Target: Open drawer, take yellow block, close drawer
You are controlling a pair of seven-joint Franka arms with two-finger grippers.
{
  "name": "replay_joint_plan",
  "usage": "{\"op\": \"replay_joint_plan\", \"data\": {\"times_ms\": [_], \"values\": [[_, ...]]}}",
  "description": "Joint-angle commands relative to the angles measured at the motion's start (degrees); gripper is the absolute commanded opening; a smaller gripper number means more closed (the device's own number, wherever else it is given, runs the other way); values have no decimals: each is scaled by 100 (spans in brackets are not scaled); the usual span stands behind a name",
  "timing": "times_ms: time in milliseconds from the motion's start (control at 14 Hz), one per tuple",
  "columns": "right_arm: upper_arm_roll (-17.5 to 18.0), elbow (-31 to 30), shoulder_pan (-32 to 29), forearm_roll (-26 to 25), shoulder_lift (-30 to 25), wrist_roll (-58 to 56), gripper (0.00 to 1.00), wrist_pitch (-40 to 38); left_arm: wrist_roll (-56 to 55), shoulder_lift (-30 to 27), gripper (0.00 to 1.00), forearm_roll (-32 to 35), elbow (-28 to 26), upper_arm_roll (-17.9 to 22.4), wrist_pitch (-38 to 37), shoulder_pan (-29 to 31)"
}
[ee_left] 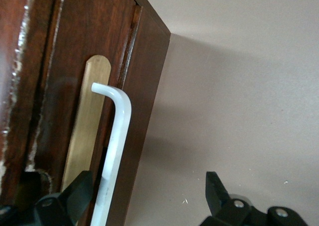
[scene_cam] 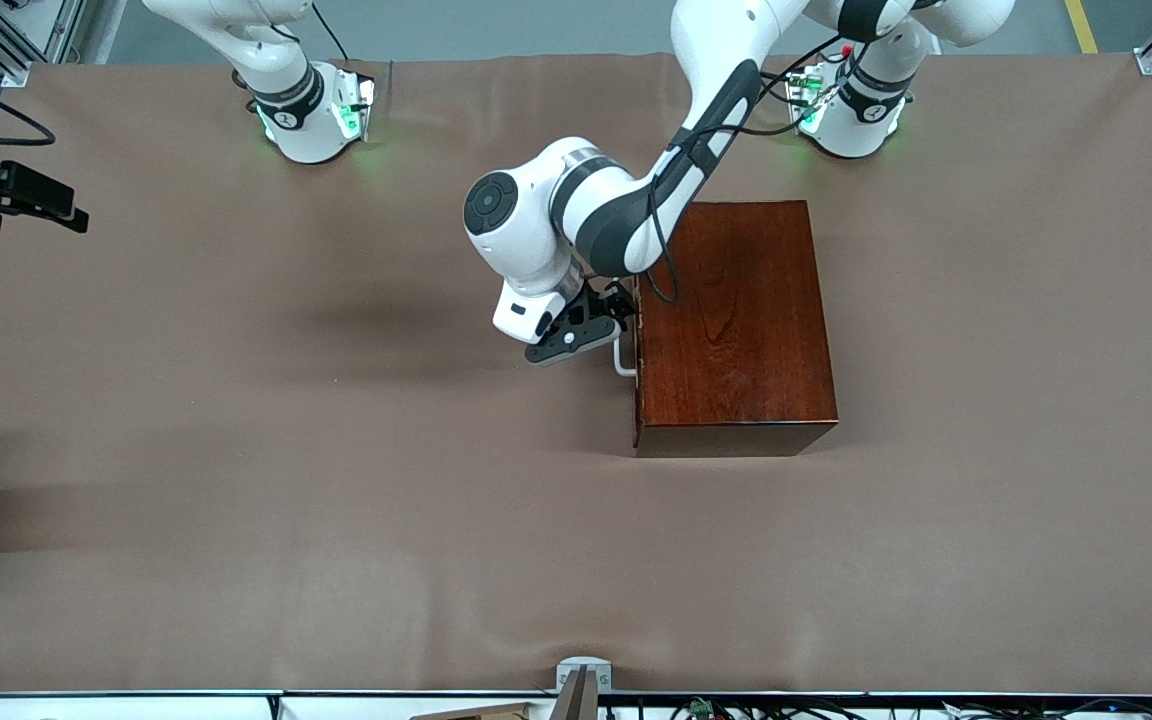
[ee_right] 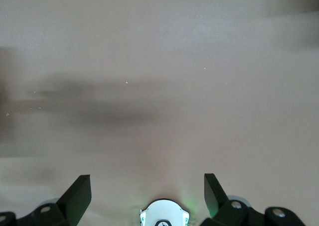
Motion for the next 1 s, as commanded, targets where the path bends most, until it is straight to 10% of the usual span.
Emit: {"op": "replay_joint_plan", "data": {"times_ms": [0,929], "values": [[91,7,-126,-44,8,-36,100,-45,179,94,100,165,85,21,-70,-29],[91,7,-117,-44,8,-36,100,-37,-426,156,100,-98,146,-58,860,-73]]}}
